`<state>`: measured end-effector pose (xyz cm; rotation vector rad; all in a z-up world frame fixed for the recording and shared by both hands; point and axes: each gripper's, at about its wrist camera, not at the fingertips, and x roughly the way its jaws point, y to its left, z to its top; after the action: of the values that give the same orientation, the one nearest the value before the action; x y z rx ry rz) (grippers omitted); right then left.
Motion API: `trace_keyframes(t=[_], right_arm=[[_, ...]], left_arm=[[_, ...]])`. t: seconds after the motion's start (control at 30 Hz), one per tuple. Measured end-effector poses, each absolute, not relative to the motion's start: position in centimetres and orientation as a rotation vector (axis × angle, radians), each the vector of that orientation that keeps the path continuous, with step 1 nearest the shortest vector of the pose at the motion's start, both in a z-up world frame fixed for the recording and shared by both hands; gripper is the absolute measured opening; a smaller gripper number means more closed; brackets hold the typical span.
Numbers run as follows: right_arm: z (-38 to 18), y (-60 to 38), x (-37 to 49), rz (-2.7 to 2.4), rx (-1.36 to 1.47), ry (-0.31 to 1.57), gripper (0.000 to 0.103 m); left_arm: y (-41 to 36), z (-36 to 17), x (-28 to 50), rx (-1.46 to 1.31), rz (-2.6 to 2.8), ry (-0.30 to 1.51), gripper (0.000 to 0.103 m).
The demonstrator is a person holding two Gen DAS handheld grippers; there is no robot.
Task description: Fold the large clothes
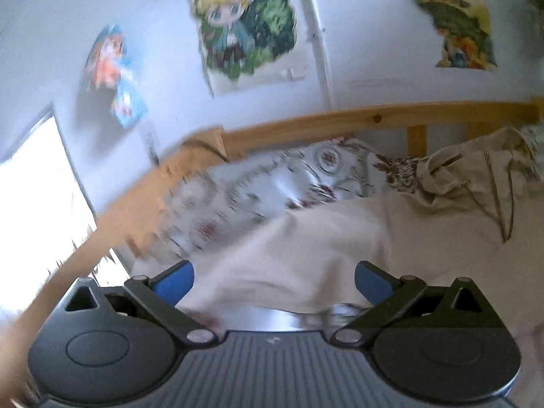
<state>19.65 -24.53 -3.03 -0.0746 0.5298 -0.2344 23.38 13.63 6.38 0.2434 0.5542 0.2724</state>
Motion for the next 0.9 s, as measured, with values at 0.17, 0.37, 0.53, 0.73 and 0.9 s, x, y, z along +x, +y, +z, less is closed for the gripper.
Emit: trace_keyframes(t=[0.17,0.37,0.53,0.73,0.9], right_arm=[[-0.9,-23.1,16.1,-0.115,0.037,0.475,0.102],[-3.1,-21.9,17.6,-0.060,0.007,0.534,0.102],[-5.2,-22.4,19.3,-0.016,0.115,0.653,0.102],[-5.8,-22.4,20.1,-0.006,0.143,0.686,0.102],[-6.2,-22.1,20.5,0.010,0.133,0.705,0.102]], left_arm=[[17.9,6.8,21.3,0.585,0.249,0.588,0.103],[19.5,2.9,21.4,0.709,0.308,0.628,0.103],[20.3,0.3,22.1,0.755,0.300,0.691,0.103],[22.4,-0.5,24.3,0.731,0.333,0.798,0.102],[24.3,-0.8,26.7,0.698,0.348,0.897,0.099]])
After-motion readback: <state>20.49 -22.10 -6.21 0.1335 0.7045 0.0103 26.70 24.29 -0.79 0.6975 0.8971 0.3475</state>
